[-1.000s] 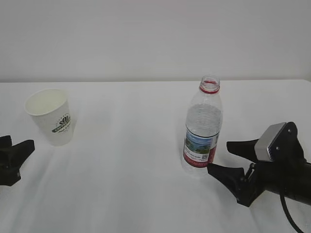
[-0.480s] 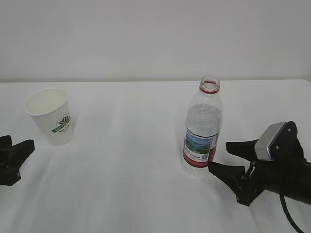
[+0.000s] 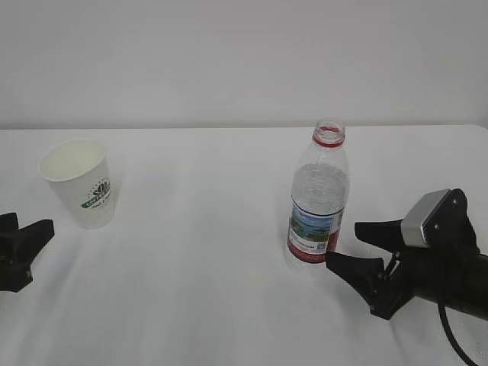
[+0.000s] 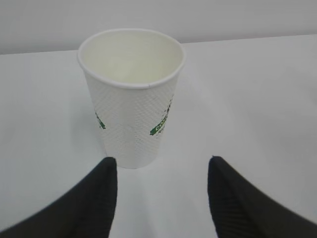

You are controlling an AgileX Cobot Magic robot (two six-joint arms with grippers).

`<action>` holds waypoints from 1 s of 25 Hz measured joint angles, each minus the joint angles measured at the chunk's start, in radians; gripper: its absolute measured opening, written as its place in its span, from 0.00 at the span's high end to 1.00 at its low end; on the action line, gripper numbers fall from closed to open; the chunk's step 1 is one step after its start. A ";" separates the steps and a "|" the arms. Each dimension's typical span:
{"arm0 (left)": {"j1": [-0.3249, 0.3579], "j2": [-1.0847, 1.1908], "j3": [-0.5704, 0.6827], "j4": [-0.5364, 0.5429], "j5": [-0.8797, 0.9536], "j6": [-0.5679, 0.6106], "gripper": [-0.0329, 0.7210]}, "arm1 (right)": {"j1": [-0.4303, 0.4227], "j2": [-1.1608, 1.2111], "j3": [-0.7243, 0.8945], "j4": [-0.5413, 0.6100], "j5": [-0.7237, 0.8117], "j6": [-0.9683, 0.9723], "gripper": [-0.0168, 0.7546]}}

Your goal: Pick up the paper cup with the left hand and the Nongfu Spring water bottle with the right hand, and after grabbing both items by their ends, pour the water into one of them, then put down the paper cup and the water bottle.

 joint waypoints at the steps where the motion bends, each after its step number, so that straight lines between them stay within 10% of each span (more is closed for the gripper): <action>1: 0.000 0.000 0.000 0.000 0.000 0.000 0.38 | 0.000 0.000 -0.004 -0.002 0.000 0.012 0.22; 25: 0.000 0.000 0.000 0.000 0.000 0.000 0.38 | 0.027 0.002 -0.160 -0.137 0.000 0.148 0.10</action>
